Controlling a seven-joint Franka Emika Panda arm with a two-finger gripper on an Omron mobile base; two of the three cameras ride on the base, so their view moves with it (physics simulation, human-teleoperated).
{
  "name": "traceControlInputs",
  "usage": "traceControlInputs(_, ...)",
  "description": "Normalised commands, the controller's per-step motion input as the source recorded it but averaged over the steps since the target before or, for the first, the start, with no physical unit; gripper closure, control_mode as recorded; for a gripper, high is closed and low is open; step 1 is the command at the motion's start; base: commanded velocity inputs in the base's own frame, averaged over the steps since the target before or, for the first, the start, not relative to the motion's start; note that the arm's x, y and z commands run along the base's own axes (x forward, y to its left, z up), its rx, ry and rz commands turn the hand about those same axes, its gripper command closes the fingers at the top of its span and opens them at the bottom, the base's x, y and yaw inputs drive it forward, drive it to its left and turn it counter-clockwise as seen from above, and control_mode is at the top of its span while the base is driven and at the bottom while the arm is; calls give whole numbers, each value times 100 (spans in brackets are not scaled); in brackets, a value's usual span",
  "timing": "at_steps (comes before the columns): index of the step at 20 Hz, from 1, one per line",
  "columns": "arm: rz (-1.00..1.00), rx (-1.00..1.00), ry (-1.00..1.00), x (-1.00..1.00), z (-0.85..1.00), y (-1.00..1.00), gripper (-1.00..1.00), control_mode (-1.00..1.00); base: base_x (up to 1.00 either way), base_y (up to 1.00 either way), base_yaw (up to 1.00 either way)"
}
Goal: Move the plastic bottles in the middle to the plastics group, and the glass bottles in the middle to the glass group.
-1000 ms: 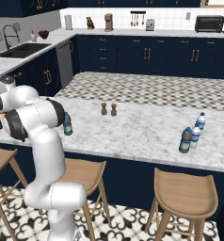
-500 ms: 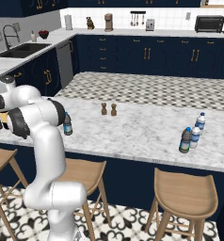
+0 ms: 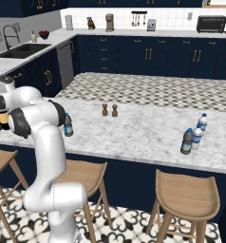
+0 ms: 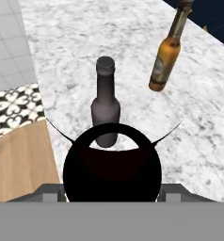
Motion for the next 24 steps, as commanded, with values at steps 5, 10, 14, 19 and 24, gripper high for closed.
traceControlInputs(5, 3, 0, 1, 7, -44, 15, 100, -100, 0, 0, 0)
traceControlInputs(10, 0, 0, 0, 4, -26, 4, 100, -100, 0, 0, 0)
traceControlInputs(14, 0, 0, 0, 9, 0, 5, 100, -100, 0, 0, 0)
traceControlInputs(19, 0, -1, 0, 39, 0, 5, 100, -100, 0, 0, 0)
traceControlInputs(24, 0, -1, 0, 37, 0, 16, 100, -100, 0, 0, 0)
